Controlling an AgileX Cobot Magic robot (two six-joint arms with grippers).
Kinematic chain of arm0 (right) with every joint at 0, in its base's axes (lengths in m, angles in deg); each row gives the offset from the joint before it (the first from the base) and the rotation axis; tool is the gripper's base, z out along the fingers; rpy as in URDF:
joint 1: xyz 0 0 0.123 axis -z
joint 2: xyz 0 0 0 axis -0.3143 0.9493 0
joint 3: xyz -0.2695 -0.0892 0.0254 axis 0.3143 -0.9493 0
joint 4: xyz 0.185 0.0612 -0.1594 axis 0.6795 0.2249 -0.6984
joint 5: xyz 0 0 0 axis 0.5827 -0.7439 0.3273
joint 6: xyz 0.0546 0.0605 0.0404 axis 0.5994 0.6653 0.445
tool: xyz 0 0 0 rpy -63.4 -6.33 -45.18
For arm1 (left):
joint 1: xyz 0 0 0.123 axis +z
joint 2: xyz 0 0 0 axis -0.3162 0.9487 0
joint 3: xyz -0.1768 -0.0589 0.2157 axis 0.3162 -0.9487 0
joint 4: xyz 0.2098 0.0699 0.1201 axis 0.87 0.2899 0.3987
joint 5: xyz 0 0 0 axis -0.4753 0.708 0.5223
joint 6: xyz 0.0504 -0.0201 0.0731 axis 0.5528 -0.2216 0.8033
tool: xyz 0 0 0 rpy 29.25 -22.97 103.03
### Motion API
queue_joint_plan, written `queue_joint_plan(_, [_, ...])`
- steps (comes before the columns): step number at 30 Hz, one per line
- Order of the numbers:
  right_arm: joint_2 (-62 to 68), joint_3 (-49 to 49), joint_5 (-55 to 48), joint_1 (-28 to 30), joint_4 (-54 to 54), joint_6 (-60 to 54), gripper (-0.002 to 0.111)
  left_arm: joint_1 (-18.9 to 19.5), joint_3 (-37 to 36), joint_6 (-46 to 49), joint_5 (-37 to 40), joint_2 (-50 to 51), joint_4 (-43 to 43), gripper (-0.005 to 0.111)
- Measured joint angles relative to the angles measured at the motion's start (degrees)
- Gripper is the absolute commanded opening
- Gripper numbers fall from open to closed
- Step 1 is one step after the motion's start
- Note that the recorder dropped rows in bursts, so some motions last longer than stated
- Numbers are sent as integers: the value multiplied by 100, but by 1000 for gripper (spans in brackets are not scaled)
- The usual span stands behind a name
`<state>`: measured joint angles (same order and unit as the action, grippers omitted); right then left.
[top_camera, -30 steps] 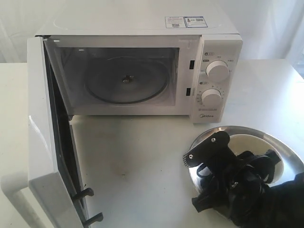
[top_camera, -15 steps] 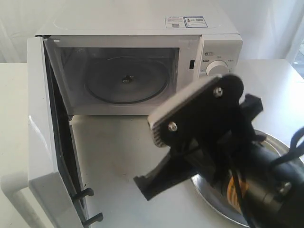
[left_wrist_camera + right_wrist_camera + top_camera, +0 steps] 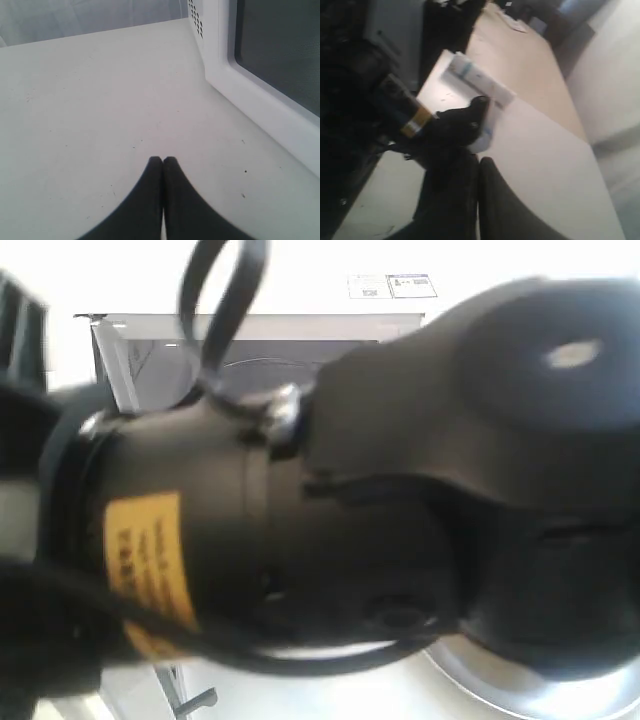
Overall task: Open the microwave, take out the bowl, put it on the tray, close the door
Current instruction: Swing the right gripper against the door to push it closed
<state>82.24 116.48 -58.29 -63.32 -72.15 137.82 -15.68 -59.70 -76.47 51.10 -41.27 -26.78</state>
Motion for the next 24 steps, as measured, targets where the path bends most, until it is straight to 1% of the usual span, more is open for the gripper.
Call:
queue_joint_plan(2, [257,0,278,34,-13,-205,0,0,0,0,0,0,0,0])
queue_joint_plan(3, [376,0,236,38,-38,-254,0,0,0,0,0,0,0,0])
queue_joint_plan(7, [777,24,-618,64,-51,-346,0,0,0,0,0,0,0,0])
queue_joint_plan(12, [1016,61,-1359,96,-51,-329,0,0,0,0,0,0,0,0])
queue_joint_plan(14, [1016,85,-1875,96,2,-221,0,0,0,0,0,0,0,0])
queue_joint_plan(18, [1016,92,-3490,96,485,-136,0,0,0,0,0,0,0,0])
queue_joint_plan(21, [1004,97,-4695,96,996,-477,0,0,0,0,0,0,0,0])
queue_joint_plan(24, [996,97,-5509,96,1495,-962,0,0,0,0,0,0,0,0])
